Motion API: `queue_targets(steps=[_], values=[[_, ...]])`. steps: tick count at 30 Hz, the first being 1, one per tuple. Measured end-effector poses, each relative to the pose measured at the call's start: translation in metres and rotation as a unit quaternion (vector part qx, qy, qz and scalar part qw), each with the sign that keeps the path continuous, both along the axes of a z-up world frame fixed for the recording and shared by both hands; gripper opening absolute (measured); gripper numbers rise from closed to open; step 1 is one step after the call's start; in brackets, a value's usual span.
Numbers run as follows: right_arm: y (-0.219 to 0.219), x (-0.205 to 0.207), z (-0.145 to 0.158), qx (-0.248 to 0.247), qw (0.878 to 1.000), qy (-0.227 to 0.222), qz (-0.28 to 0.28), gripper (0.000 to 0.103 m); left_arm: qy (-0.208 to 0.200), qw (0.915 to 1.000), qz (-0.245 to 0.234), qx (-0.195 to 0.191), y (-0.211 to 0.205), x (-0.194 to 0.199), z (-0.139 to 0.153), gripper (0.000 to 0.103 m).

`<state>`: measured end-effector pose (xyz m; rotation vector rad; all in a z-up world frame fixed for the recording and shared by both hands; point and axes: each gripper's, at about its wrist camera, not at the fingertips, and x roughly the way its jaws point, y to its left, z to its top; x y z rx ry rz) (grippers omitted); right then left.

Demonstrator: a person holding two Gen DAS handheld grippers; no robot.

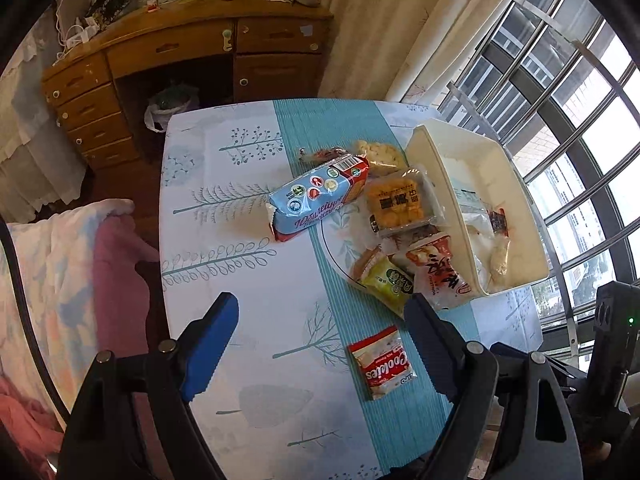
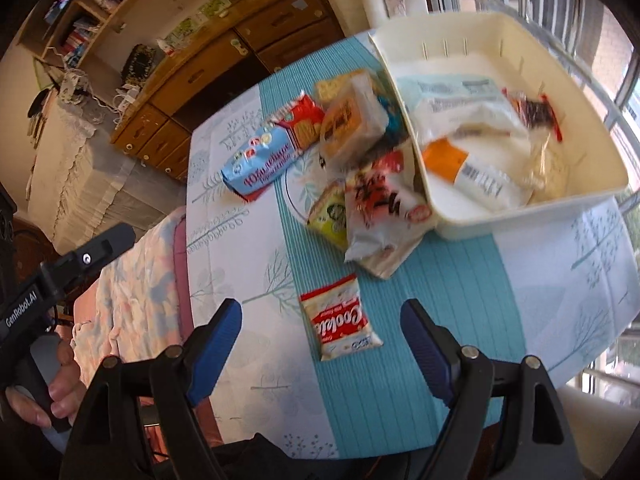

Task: Organize snacks
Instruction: 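Withdraw both tools and reach toward the biscuit and Cookies packets, then grasp the blue biscuit pack with the left tool while the right tool grasps the red-and-white Cookies packet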

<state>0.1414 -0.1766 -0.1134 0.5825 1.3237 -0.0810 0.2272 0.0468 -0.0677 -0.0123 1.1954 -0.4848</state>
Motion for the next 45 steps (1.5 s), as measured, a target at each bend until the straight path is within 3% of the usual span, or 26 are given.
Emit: queue_targets(steps=[8, 15, 21, 29, 34, 42, 45], values=[[0.007, -0.001, -0.043, 0.051, 0.993, 0.090, -0.056, 0.082, 0.003, 0.9988, -0.041, 0.025, -0.006, 0.036, -0.029, 0.084], [0.011, 0.013, -0.085, 0.100, 0.975, 0.168, -0.102, 0.082, 0.004, 0.9953, -0.077, 0.058, -0.028, 0.067, -0.051, 0.084], [0.017, 0.031, -0.118, 0.100, 0.956, 0.248, -0.120, 0.082, 0.015, 0.9898, -0.113, 0.086, -0.056, 0.096, -0.078, 0.084], [0.028, 0.048, -0.144, 0.062, 0.940, 0.319, -0.104, 0.082, 0.049, 0.9840, -0.142, 0.096, -0.090, 0.129, -0.124, 0.084], [0.038, 0.056, -0.150, 0.040, 0.936, 0.341, -0.074, 0.084, 0.029, 0.9816, -0.139, 0.128, -0.102, 0.142, -0.141, 0.089], [0.065, 0.071, -0.164, -0.011, 0.925, 0.379, 0.008, 0.084, 0.028, 0.9808, -0.122, 0.150, -0.107, 0.169, -0.160, 0.091], [0.078, 0.074, -0.167, -0.032, 0.920, 0.388, 0.043, 0.084, 0.037, 0.9832, -0.119, 0.134, -0.108, 0.178, -0.165, 0.095]])
